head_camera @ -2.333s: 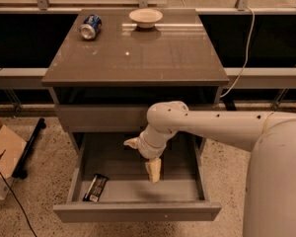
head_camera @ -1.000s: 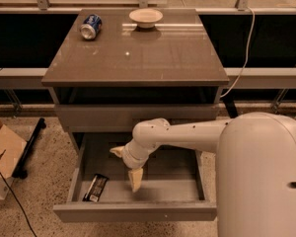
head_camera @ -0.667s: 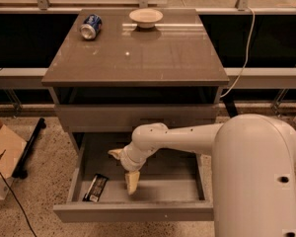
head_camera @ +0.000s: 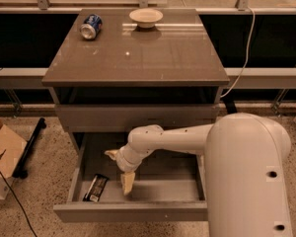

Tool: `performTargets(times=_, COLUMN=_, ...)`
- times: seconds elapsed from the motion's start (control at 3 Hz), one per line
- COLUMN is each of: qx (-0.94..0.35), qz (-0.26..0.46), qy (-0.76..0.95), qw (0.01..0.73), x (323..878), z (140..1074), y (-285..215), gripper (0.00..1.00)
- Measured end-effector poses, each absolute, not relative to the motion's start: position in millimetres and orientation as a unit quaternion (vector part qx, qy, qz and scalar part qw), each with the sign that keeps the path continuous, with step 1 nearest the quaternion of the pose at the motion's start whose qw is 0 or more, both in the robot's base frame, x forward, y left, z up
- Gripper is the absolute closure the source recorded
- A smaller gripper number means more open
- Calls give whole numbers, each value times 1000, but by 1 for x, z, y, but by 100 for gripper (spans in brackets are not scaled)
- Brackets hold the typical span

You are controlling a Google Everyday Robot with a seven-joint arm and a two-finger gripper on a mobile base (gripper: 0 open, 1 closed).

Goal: Pick rxbar chocolate from middle drawer and place on counter

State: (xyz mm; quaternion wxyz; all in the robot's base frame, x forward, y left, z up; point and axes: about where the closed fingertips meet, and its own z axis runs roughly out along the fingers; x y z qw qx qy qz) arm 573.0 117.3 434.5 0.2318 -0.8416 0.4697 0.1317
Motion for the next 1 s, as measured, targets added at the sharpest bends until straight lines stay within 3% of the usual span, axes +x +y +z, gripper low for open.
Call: performTargets(times=1.0, qx=-804, qz=178, qy=505, qw=258, x=575, z=400, y=166, gripper=0)
